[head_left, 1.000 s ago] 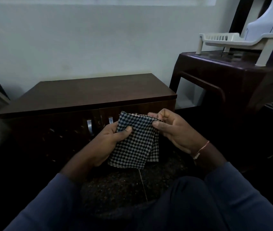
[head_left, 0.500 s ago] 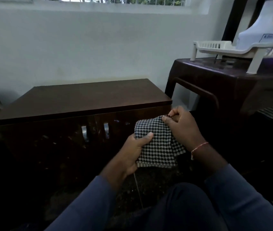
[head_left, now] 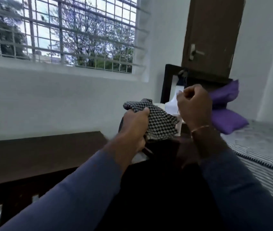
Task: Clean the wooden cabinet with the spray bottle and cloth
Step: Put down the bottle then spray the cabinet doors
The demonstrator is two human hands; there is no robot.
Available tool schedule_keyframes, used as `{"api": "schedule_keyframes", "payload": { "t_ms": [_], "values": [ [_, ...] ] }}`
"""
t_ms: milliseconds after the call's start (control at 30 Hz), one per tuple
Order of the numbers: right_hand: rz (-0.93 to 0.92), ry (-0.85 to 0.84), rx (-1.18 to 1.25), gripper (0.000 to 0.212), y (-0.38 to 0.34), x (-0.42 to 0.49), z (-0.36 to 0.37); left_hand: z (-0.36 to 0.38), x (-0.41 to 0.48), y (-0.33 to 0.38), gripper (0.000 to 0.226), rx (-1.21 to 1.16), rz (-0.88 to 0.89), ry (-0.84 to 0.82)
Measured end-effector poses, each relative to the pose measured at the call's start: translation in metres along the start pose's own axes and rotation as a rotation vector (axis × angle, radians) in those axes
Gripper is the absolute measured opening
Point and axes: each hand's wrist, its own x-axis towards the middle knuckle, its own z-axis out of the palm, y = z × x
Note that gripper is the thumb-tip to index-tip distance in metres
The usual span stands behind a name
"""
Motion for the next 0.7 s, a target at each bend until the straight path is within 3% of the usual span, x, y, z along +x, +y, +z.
{"api": "schedule_keyframes", "payload": {
  "t_ms": [133,300,533,700],
  "values": [
    [0.214,-0.131,-0.055,0.054,0.013,0.043,0.026,0.025,0.014,0.015,0.016,0.007,-0.014,-0.020],
    [0.319,-0.176,-0.104,0.063,0.023,0.062,0.050,0.031,0.024,0.017,0.022,-0.005,-0.024,-0.019],
    [0.228,-0.147,0.023,0.073,0.023,0.071,0.058,0.024,0.030,0.017,0.019,0.016,-0.019,0.034],
    [0.037,-0.162,0.231,0.075,-0.034,0.070,0.065,0.005,0.031,0.029,0.017,-0.012,0.019,0.109]
  ]
}}
